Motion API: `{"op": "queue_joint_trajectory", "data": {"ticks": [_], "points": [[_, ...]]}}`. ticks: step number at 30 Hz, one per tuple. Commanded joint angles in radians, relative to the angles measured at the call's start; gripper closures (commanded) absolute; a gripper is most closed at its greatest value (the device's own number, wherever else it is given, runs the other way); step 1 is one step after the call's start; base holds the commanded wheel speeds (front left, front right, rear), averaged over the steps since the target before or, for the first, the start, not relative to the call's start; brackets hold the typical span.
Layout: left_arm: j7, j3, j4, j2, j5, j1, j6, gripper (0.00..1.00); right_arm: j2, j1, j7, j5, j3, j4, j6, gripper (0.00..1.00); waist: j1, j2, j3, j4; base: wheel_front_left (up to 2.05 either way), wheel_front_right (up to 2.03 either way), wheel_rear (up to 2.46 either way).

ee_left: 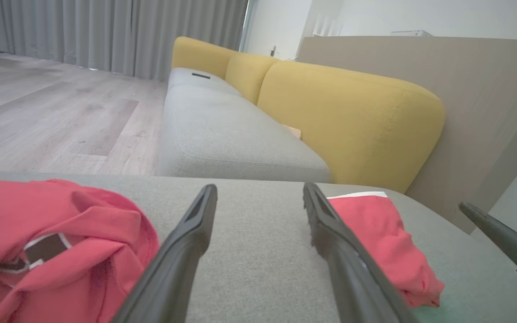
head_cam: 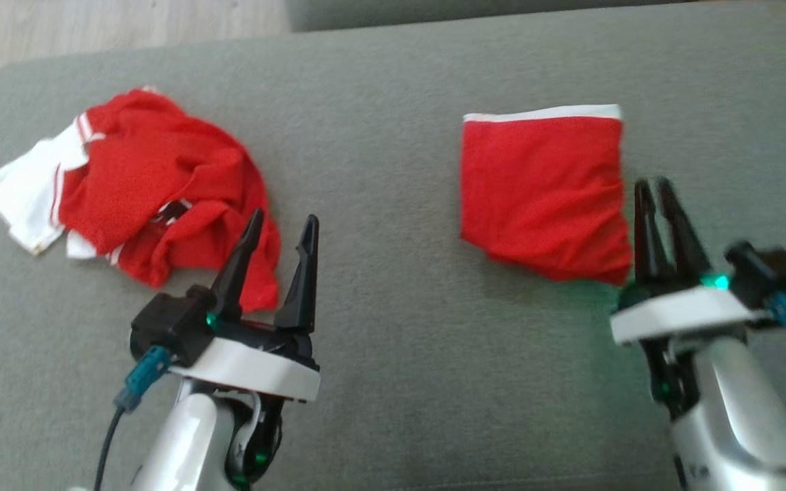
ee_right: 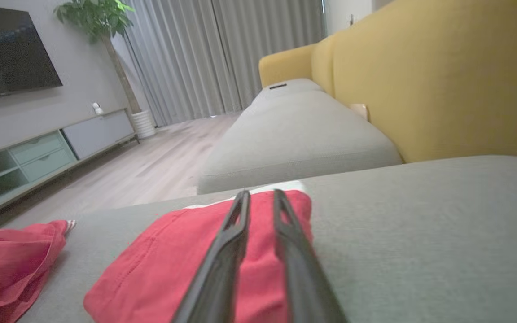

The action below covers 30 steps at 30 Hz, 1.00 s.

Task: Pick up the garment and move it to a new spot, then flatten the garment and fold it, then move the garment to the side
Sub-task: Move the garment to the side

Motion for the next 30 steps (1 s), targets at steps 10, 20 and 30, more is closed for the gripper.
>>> {"op": "queue_joint_trajectory", "data": {"ticks": [10,20,30], "points": [[-0.005,-0.019,-0.027,0.007,-0.016,-0.083,0.007,0.0,-0.037,-0.241,0.032,-0.045,0.096,0.183,-0.001,1.0,0.0,0.0,0.11,0.157,0.0,0.0,0.0],[-0.005,-0.027,-0.026,0.007,-0.025,-0.089,0.018,0.0,-0.045,-0.371,0.067,-0.154,-0.036,0.529,-0.001,1.0,0.0,0.0,0.123,0.215,0.0,0.0,0.0],[-0.005,-0.033,-0.024,0.007,-0.028,-0.093,0.022,0.0,0.01,-0.411,0.013,-0.089,0.171,0.554,-0.001,1.0,0.0,0.0,0.106,0.19,0.0,0.0,0.0]]}}
